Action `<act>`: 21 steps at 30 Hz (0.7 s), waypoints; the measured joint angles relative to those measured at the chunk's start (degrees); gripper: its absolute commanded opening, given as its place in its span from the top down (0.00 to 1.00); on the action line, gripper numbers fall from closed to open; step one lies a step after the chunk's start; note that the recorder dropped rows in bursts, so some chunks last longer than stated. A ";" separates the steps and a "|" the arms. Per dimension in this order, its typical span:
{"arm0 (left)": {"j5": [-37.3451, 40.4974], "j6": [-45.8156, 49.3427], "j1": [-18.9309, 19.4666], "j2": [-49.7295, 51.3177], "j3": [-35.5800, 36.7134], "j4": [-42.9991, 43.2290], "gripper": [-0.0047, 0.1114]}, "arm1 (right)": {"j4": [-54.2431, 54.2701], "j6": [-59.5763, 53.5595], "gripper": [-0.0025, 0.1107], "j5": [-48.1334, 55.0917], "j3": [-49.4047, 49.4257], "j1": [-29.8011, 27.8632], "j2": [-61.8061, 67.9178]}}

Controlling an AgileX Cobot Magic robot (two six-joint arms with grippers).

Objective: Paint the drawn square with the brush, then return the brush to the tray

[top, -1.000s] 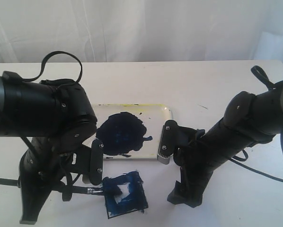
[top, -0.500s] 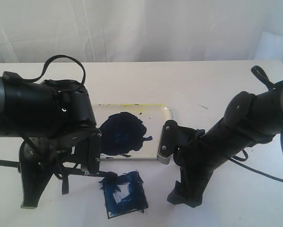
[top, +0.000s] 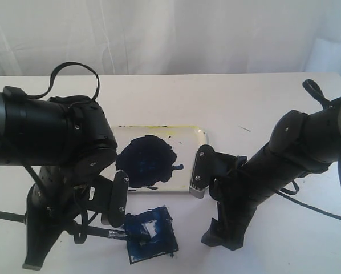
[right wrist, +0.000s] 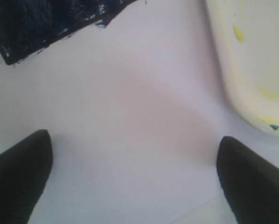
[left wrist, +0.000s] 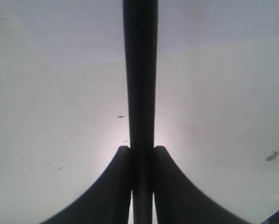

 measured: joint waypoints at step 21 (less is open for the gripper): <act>0.82 1.22 -0.12 0.11 0.00 0.53 0.96 | 0.00 0.00 0.19 0.00 0.00 0.00 0.00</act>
